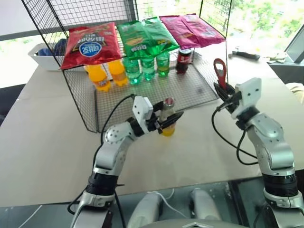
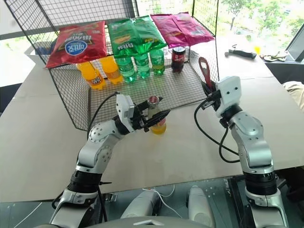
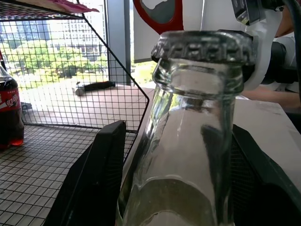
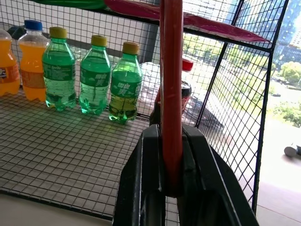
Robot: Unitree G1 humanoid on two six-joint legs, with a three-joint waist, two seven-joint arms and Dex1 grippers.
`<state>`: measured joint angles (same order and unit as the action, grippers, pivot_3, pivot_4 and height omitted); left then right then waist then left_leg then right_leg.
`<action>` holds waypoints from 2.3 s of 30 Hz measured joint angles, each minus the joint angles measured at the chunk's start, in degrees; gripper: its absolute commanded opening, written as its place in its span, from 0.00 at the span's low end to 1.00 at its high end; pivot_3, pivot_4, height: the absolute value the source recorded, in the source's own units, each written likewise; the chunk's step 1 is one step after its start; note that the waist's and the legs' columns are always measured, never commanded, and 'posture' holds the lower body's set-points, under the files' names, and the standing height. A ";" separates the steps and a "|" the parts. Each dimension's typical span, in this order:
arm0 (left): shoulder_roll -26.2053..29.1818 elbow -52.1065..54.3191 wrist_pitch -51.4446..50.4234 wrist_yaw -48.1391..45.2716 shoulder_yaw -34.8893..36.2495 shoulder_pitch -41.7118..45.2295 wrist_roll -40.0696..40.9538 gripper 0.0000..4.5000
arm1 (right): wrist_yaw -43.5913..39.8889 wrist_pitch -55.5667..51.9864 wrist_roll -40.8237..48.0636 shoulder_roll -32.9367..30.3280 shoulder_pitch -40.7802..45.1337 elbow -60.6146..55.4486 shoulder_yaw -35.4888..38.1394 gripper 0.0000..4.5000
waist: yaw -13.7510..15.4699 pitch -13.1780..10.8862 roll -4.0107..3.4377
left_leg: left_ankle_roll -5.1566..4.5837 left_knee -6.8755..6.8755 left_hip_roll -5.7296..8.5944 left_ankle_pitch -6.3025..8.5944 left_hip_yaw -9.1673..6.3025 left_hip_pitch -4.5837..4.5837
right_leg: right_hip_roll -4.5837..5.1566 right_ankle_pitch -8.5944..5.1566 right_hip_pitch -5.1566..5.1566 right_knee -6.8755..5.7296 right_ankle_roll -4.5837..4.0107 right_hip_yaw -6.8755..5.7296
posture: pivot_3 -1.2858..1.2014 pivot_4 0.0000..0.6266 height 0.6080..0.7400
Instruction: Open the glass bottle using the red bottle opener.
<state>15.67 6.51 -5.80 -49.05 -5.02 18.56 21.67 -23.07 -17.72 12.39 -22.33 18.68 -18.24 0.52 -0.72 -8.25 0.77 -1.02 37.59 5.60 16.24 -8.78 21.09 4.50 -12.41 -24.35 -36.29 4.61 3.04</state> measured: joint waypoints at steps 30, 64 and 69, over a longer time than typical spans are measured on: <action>0.34 -7.19 12.43 2.94 -1.80 1.99 -3.50 0.50 | 2.63 16.68 -22.21 1.64 -3.28 -0.32 -14.11 0.00 | -0.07 0.04 0.05 | 0.02 0.00 -0.12 0.00 0.06 -0.52 | -0.14 0.00 0.45 -0.06 0.00 0.04 | 0.52 0.24 1.00; 0.98 -7.14 9.83 2.95 0.05 1.25 -2.15 0.50 | 23.02 47.79 -46.81 4.86 9.14 31.36 -21.20 0.00 | -0.29 0.18 0.15 | 0.04 -0.25 -0.42 0.00 0.42 -1.37 | -0.45 -0.01 1.05 -0.02 -0.03 0.39 | 0.52 0.24 1.00; 0.97 -7.60 9.83 2.87 0.06 1.25 -2.10 0.50 | 21.74 50.92 -41.83 7.20 9.43 36.57 -21.42 0.00 | -0.29 0.36 0.10 | 0.03 -0.25 -0.41 0.01 0.49 -1.46 | -0.45 0.02 1.11 0.05 -0.06 0.45 | 0.52 0.24 1.00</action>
<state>16.63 -1.09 4.03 -46.18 -4.96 19.81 19.57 -1.32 33.20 -29.44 -15.13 28.11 18.32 -20.90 -1.01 -7.89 0.88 -0.99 37.34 5.19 16.25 -8.30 19.63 4.04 -12.39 -23.24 -36.24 4.55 3.49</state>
